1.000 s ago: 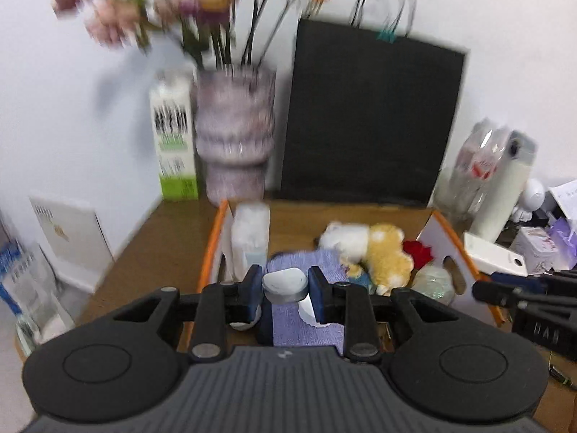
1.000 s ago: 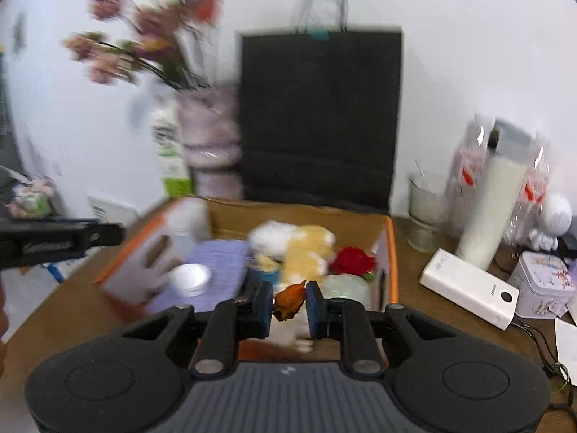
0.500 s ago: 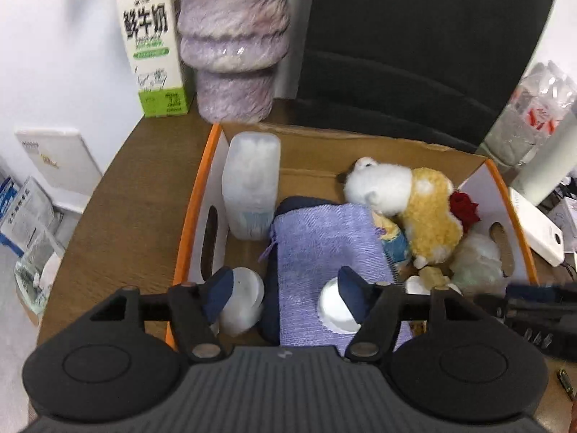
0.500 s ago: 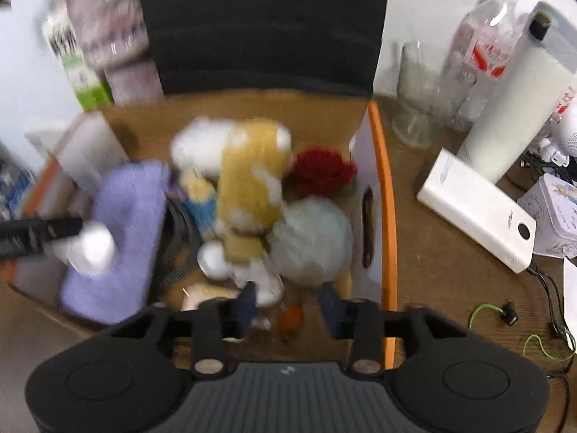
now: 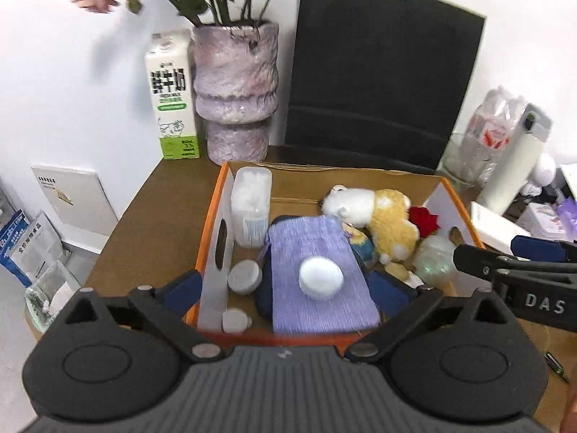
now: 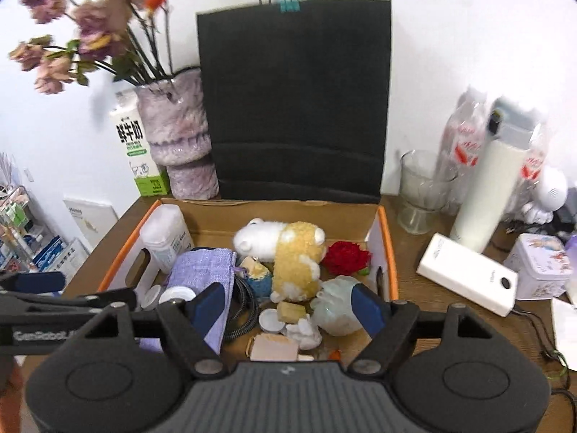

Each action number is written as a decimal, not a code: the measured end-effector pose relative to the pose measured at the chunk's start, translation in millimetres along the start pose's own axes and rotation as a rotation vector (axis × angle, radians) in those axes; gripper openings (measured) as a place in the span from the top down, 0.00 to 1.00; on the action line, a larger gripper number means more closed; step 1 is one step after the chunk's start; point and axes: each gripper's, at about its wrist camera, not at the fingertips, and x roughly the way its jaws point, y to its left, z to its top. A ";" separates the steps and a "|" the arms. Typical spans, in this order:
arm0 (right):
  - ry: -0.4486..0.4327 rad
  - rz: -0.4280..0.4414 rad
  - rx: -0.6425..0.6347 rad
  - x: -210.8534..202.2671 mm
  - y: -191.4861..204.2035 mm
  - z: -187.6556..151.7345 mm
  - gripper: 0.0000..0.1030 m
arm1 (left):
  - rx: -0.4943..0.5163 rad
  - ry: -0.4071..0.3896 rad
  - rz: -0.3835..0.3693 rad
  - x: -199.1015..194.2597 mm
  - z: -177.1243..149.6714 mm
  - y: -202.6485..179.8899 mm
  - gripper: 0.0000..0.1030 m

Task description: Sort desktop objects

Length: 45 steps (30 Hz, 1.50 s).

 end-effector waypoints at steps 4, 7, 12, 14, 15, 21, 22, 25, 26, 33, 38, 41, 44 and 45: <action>-0.114 0.003 -0.030 -39.9 4.9 -50.9 0.17 | -0.015 -0.066 -0.019 -31.5 -51.2 2.3 0.00; -0.145 0.024 -0.041 -63.5 8.8 -96.6 0.17 | 0.012 -0.133 0.004 -55.8 -96.1 -0.5 0.00; -0.156 0.014 -0.060 -89.0 17.4 -166.7 0.17 | 0.068 -0.179 0.020 -86.4 -160.0 -7.5 0.00; -0.151 0.016 -0.046 -97.5 18.5 -191.6 0.17 | 0.073 -0.204 0.011 -94.1 -183.9 -6.8 0.00; -0.145 0.023 -0.035 -100.4 17.6 -202.4 0.16 | 0.081 -0.213 0.017 -97.0 -197.2 -6.6 0.00; -0.105 -0.006 0.003 -114.3 15.4 -261.4 0.14 | 0.093 -0.226 0.032 -98.3 -262.6 1.1 0.00; -0.095 -0.014 -0.008 -115.8 17.4 -269.8 0.14 | 0.091 -0.217 0.032 -96.9 -269.9 2.6 0.00; -0.067 -0.019 -0.030 -116.6 22.9 -286.1 0.07 | 0.071 -0.176 0.024 -88.4 -282.4 7.3 0.00; -0.064 -0.016 -0.027 -115.9 24.2 -289.6 0.01 | 0.050 -0.135 0.015 -83.6 -280.8 10.4 0.00; -0.034 -0.044 -0.047 -98.0 32.5 -289.0 0.00 | 0.088 -0.107 0.011 -67.3 -273.7 9.2 0.00; -0.029 -0.046 -0.038 -84.7 30.6 -277.9 0.00 | 0.074 -0.101 0.007 -57.6 -265.0 7.4 0.00; -0.028 -0.044 -0.041 -78.4 30.1 -272.1 0.00 | 0.064 -0.100 0.020 -52.2 -260.0 5.8 0.00; -0.027 -0.041 -0.044 -76.2 30.3 -270.6 0.00 | 0.060 -0.100 0.028 -50.5 -258.8 4.7 0.00; -0.027 -0.041 -0.044 -76.2 30.4 -270.6 0.00 | 0.060 -0.100 0.027 -50.4 -258.6 5.6 0.00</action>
